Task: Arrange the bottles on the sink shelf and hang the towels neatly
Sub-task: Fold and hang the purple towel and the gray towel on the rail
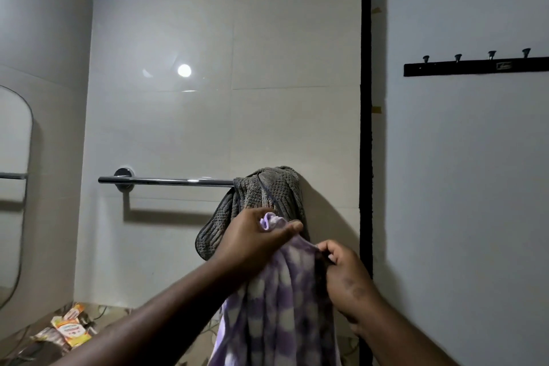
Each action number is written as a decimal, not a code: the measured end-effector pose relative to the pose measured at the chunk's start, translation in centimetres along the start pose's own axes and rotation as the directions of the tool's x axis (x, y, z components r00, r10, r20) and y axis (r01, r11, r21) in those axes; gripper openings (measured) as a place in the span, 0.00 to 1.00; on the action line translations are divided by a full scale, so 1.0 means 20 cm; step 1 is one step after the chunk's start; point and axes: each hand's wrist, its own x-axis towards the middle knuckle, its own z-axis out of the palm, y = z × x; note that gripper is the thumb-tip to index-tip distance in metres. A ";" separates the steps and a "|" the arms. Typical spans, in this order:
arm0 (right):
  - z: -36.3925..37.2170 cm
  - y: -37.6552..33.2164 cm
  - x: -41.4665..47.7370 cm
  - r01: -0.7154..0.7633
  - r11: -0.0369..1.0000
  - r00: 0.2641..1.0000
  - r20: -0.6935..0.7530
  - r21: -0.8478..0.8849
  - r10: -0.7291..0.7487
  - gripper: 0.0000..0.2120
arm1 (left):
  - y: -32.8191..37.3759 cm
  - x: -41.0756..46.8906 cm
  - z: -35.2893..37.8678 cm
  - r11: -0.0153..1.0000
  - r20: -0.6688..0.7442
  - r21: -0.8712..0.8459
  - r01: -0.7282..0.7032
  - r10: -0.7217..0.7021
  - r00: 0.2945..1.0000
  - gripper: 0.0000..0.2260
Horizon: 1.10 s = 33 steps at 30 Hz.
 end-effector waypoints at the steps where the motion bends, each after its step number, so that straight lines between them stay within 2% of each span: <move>1: 0.02 -0.02 0.01 -0.039 0.987 0.999 0.030 0.154 0.035 0.06 | 0.00 -0.01 0.00 0.999 0.030 -0.033 0.012 -0.011 0.999 0.23; 3: 0.05 -0.07 0.02 -0.061 0.922 0.997 0.066 0.383 0.039 0.07 | -0.01 -0.01 0.00 0.995 0.119 -0.087 0.043 -0.032 0.992 0.23; 4: 0.05 -0.08 0.02 -0.041 0.898 0.998 0.064 0.439 0.014 0.07 | -0.01 0.00 0.00 0.994 0.141 -0.096 0.044 -0.030 0.990 0.20; 7: 0.05 -0.09 0.04 0.124 0.937 0.992 -0.033 0.326 -0.119 0.06 | -0.03 0.02 0.00 0.997 0.062 -0.071 0.036 -0.031 0.998 0.14; 9: 0.04 -0.10 0.04 0.197 0.947 0.980 -0.046 0.256 -0.191 0.10 | -0.05 0.03 0.00 0.988 0.011 -0.149 0.039 -0.038 0.999 0.10; 11: 0.02 -0.10 0.05 0.185 0.940 0.975 0.066 0.288 -0.212 0.13 | -0.07 0.04 0.01 0.974 -0.019 -0.221 0.050 -0.056 0.998 0.10; 14: 0.01 -0.03 0.03 -0.004 0.948 0.917 0.379 0.319 -0.124 0.14 | -0.08 0.05 0.03 0.985 -0.054 -0.163 0.062 -0.072 0.996 0.13; 16: 0.02 0.05 0.01 -0.080 0.956 0.896 0.442 0.283 -0.055 0.10 | -0.07 0.06 0.00 0.991 -0.067 -0.132 0.036 -0.045 0.997 0.20; 18: 0.02 0.12 -0.01 -0.007 0.990 0.954 0.298 0.141 -0.035 0.05 | -0.06 0.05 -0.05 0.998 0.003 -0.056 0.023 -0.023 1.000 0.29; 20: 0.01 0.14 0.00 0.053 0.998 0.995 0.089 0.023 -0.055 0.10 | -0.06 0.04 -0.08 0.970 0.136 0.241 -0.027 -0.006 0.991 0.30; 21: 0.00 0.12 0.00 0.043 0.996 0.998 0.035 0.079 -0.046 0.10 | -0.06 0.04 -0.08 0.914 0.192 0.399 -0.068 -0.010 0.981 0.27; 22: 0.00 0.08 0.02 0.026 0.979 1.000 0.007 0.202 -0.028 0.09 | -0.05 0.03 -0.07 0.875 0.228 0.474 -0.101 -0.011 0.974 0.22; 23: 0.00 0.03 0.02 0.007 0.947 1.000 0.004 0.320 -0.008 0.09 | -0.05 0.03 -0.06 0.885 0.242 0.453 -0.110 -0.004 0.970 0.16; 24: 0.00 -0.02 0.03 -0.007 0.912 1.000 0.011 0.411 0.003 0.09 | -0.05 0.03 -0.04 0.931 0.232 0.356 -0.085 0.000 0.973 0.11; 25: 0.01 -0.06 0.03 -0.014 0.891 1.000 0.019 0.455 0.007 0.08 | -0.04 0.04 -0.02 0.975 0.209 0.218 -0.041 -0.006 0.978 0.11; 27: 0.02 -0.12 0.04 -0.029 0.877 0.999 0.054 0.479 0.004 0.08 | -0.01 0.04 0.01 0.999 0.135 -0.037 0.035 -0.030 0.990 0.16; 29: 0.02 -0.17 0.03 -0.047 0.868 0.996 0.092 0.495 0.001 0.06 | 0.04 0.05 0.03 0.988 0.110 -0.134 0.072 -0.058 0.992 0.18; 33: 0.03 -0.21 0.04 0.001 0.866 1.000 0.018 0.500 -0.011 0.06 | 0.09 0.04 0.07 0.955 0.170 -0.253 0.152 -0.111 0.979 0.15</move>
